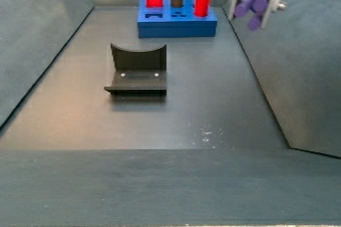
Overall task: Pick up the 3 prong object. Move up. Place the 3 prong object on the fixture. Regrasp the 3 prong object. Move to above the board. Insert the 3 prong object.
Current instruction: Place the 3 prong object on the fixture.
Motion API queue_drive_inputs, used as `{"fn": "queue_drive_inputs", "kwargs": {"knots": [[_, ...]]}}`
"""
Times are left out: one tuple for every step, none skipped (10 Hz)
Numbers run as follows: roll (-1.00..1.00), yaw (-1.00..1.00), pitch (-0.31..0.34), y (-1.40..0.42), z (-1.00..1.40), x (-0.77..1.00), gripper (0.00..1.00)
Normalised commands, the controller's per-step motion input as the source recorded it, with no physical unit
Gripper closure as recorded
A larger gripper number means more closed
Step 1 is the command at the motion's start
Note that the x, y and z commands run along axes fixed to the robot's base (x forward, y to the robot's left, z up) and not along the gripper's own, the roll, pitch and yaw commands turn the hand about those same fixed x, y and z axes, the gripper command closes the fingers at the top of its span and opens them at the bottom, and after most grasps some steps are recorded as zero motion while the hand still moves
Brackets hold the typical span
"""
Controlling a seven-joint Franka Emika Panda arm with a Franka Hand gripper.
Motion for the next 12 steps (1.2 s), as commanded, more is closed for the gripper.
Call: {"fn": "queue_drive_inputs", "kwargs": {"knots": [[-0.04, 1.00, 0.098, -0.78, 0.03, 1.00, 1.00], [-0.04, 1.00, 0.118, -0.72, 0.03, 1.00, 1.00], [-0.04, 1.00, 0.131, -0.68, 0.03, 1.00, 1.00], [-0.05, 1.00, 0.163, -0.60, 0.03, 1.00, 1.00], [-0.06, 1.00, 0.195, -0.55, 0.02, 1.00, 1.00], [-0.06, 0.98, 0.245, -0.49, 0.03, 1.00, 1.00], [-0.05, 0.81, 0.230, -0.45, 0.02, 1.00, 1.00], [-0.03, 0.49, 0.188, -0.39, 0.02, 1.00, 1.00], [-0.01, 0.32, 0.171, -0.36, 0.02, 1.00, 1.00], [0.01, 0.18, 0.152, -0.31, 0.02, 1.00, 1.00], [0.02, 0.14, 0.151, -0.29, 0.01, 1.00, 1.00], [0.05, 0.09, 0.144, -0.25, 0.01, 1.00, 1.00]]}}
